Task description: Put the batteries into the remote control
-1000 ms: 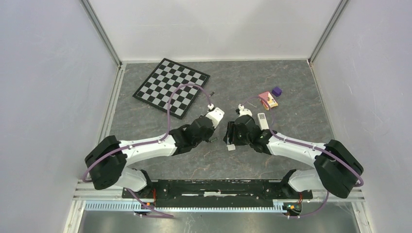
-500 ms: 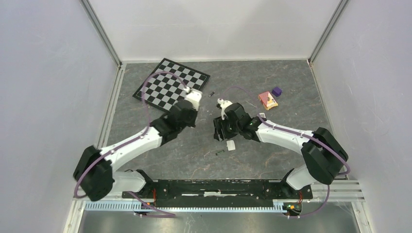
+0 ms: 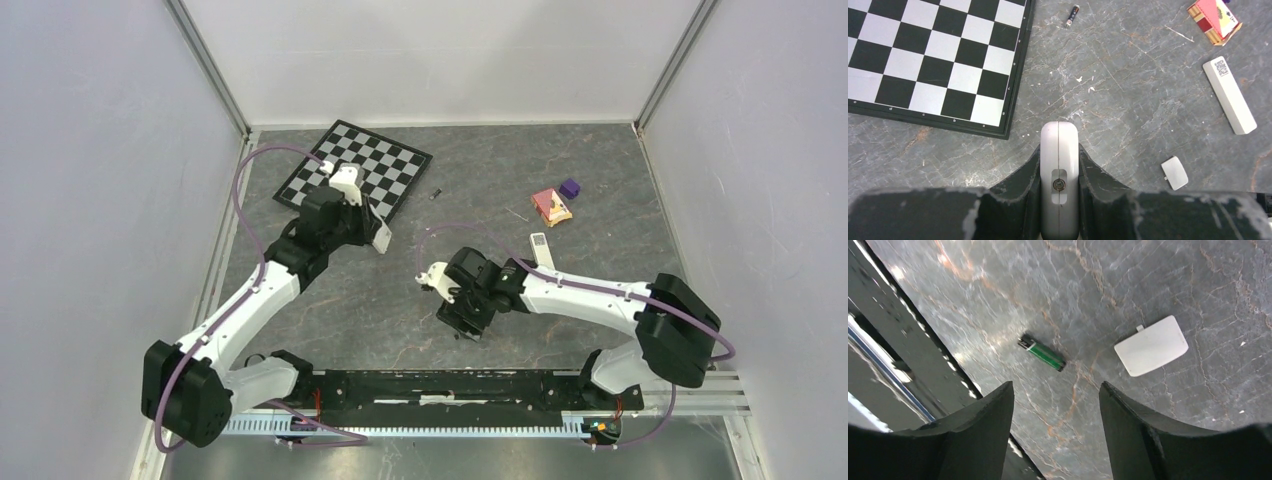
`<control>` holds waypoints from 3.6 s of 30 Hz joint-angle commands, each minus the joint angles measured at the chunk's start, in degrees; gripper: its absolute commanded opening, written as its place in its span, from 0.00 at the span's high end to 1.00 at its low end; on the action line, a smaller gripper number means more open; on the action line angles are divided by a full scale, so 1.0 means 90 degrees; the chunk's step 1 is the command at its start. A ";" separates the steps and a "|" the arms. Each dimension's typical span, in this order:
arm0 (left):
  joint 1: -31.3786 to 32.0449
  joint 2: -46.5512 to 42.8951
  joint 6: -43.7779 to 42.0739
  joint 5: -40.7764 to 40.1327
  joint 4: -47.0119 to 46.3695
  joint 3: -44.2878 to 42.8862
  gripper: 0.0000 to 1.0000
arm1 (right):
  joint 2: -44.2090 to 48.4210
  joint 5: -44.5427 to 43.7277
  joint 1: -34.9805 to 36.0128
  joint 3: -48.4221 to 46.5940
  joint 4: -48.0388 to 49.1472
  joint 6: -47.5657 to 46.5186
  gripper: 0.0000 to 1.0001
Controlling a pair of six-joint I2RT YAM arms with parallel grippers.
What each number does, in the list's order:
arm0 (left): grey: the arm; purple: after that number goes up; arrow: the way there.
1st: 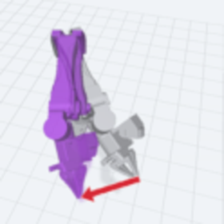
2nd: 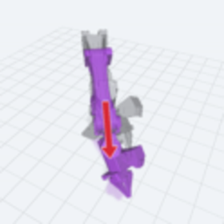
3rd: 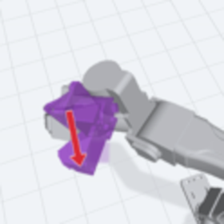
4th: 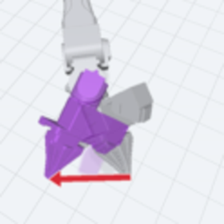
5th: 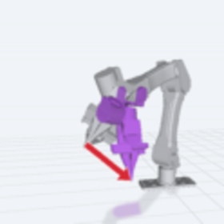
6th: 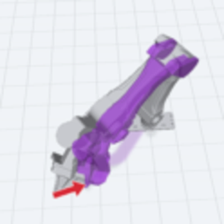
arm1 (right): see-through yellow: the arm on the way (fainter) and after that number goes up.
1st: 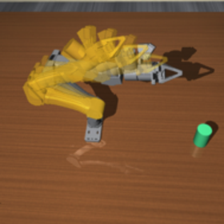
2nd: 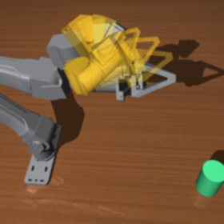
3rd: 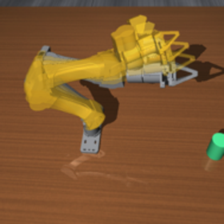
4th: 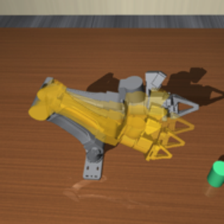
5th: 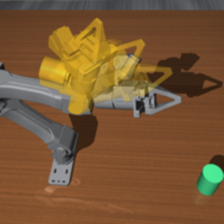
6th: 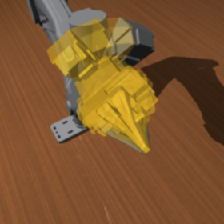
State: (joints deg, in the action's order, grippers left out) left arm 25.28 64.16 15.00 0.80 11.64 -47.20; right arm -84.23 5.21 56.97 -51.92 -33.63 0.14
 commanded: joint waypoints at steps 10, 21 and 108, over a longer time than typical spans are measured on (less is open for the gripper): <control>-0.1021 0.0139 0.0897 0.1339 -0.0817 -0.0243 0.98 | 0.0034 0.0484 0.0412 0.0575 0.0221 -0.2206 0.35; -0.1580 0.0350 0.1008 0.1904 -0.1012 -0.0265 0.98 | -0.0032 0.0090 0.0899 0.1100 0.0713 -0.2178 0.38; -0.0895 0.1783 0.8250 0.1515 -0.8940 0.2599 0.98 | -0.1687 -0.1108 -0.1570 -0.4777 0.0727 0.4833 0.87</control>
State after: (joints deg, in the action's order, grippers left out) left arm 16.53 80.79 87.39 16.49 -66.37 -21.50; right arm -98.89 -3.11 41.63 -91.85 -25.87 44.84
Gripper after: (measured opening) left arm 0.281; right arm 0.124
